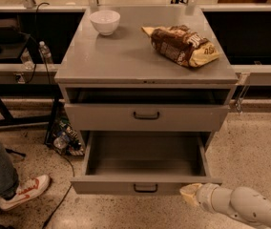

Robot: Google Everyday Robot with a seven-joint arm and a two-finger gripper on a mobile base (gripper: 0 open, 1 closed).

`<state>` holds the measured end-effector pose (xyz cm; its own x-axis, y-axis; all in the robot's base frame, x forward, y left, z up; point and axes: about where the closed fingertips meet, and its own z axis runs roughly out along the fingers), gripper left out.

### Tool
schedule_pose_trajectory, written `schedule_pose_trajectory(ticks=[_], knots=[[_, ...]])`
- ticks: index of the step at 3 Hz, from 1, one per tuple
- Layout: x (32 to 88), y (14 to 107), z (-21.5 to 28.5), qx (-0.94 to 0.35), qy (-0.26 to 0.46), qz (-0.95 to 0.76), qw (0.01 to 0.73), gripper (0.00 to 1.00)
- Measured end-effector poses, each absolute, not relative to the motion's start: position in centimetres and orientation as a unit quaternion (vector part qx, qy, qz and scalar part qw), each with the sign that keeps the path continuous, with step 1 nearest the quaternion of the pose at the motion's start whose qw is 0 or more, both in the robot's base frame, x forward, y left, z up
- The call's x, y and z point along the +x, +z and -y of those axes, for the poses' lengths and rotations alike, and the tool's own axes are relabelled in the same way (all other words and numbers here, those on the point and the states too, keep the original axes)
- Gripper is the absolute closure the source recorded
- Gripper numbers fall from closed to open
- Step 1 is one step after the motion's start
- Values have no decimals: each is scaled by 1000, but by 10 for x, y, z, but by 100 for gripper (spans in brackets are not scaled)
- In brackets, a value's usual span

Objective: Close middle drawer

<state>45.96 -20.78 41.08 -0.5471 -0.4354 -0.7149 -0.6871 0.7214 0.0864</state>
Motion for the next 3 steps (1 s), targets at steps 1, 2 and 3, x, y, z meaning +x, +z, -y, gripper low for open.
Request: schedule_pose_trajectory(ticks=[1,2,3], knots=[[460,411,208,-326,181,-861,347,100],[480,402,211,-319,161,-854,379,100],[485,401,211,-317,158,-852,385,100]])
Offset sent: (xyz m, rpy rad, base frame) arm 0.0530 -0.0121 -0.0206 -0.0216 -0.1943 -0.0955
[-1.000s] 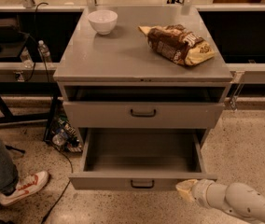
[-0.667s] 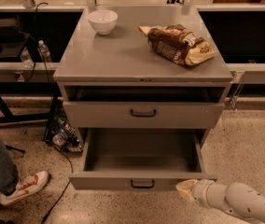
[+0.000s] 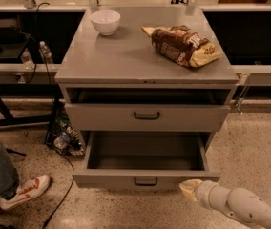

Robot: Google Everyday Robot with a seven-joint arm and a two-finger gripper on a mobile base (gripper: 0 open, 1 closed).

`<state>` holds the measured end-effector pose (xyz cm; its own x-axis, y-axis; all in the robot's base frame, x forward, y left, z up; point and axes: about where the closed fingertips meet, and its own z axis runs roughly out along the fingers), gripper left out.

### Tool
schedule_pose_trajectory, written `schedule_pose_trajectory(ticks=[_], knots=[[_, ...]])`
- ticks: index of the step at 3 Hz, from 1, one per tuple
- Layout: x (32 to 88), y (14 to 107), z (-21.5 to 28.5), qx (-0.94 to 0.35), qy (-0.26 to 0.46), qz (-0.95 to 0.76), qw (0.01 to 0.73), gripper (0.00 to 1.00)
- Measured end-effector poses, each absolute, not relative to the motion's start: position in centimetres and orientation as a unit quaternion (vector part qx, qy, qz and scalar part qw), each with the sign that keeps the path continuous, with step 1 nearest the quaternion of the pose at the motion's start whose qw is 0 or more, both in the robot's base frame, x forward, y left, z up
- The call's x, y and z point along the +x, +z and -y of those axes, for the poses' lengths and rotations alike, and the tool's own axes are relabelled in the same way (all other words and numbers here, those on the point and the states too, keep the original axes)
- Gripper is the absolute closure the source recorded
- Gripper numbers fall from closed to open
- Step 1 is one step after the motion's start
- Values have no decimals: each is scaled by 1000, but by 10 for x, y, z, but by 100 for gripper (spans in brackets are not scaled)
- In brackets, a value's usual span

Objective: Close middle drawer

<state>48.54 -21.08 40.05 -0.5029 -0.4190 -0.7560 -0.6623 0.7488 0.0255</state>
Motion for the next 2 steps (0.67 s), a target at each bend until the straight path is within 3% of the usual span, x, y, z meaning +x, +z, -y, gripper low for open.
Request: schedule_pose_trajectory(ticks=[2], knots=[[519,392,212,-305,140,-844,419,100]])
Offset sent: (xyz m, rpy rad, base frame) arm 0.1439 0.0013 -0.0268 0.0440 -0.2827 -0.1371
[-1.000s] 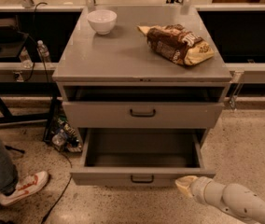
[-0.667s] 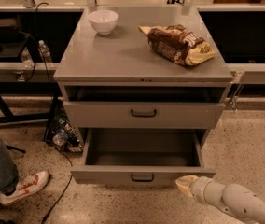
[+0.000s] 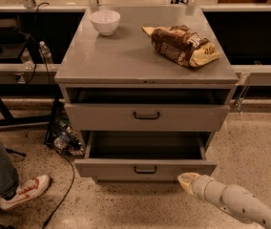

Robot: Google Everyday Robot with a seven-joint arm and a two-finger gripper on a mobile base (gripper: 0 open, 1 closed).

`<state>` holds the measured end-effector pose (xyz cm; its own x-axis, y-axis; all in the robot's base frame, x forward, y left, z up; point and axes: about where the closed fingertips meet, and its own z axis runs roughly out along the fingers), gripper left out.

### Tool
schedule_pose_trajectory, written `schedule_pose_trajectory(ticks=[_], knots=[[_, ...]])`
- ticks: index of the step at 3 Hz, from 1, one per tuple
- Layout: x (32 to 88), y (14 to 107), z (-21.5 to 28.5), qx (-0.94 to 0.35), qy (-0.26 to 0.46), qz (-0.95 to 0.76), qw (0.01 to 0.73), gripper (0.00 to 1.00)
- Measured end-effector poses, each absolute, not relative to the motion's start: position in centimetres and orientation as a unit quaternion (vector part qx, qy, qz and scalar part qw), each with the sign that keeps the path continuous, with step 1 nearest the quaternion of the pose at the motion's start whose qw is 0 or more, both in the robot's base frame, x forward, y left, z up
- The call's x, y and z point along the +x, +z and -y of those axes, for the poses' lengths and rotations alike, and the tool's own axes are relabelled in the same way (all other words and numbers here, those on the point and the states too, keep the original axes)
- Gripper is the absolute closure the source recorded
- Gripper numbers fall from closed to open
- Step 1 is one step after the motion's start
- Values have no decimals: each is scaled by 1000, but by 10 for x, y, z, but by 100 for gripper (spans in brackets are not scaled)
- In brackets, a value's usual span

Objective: Close middle drawer

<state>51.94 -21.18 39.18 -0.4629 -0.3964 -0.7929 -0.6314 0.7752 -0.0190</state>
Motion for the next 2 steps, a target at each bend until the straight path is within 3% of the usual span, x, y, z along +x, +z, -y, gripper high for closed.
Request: schedule_pose_trajectory(ticks=[1,2], knots=[[566,390,209,-294,125,-827,462,100],[566,390,209,-294,125,-827,462,100]])
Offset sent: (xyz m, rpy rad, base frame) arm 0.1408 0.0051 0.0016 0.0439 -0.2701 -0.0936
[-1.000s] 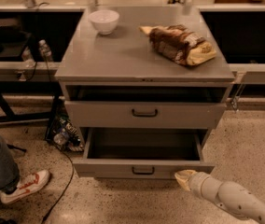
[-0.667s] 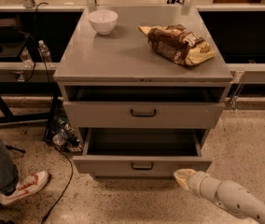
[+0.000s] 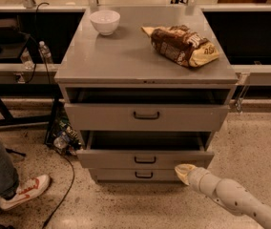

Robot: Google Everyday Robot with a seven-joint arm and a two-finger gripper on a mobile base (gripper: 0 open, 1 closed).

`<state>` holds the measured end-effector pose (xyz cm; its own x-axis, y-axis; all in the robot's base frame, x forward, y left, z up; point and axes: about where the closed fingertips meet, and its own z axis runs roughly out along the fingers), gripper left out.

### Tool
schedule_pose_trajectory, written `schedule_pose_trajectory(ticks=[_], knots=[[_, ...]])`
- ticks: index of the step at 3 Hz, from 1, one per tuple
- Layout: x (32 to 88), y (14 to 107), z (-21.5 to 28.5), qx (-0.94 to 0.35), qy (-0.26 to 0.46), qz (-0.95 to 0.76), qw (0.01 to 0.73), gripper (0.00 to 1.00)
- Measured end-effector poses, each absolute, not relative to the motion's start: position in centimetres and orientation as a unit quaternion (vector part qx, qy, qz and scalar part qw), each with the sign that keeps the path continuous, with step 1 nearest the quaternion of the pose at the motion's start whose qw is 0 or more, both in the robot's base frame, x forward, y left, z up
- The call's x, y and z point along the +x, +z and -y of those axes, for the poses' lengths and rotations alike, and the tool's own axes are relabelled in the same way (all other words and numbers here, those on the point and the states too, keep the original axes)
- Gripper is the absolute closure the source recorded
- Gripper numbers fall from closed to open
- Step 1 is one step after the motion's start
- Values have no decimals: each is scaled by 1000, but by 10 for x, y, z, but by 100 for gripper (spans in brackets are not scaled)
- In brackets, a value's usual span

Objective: Close middle drawer

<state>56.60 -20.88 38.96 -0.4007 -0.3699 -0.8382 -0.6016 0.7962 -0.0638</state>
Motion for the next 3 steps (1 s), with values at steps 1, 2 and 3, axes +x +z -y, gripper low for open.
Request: schedule_pose_trajectory(ticks=[1,2,3], knots=[[607,391,206,-286,117,-813,494,100],[611,391,206,-286,116,-811,497,100],[636,391,204,-284,113,-803,512,100]])
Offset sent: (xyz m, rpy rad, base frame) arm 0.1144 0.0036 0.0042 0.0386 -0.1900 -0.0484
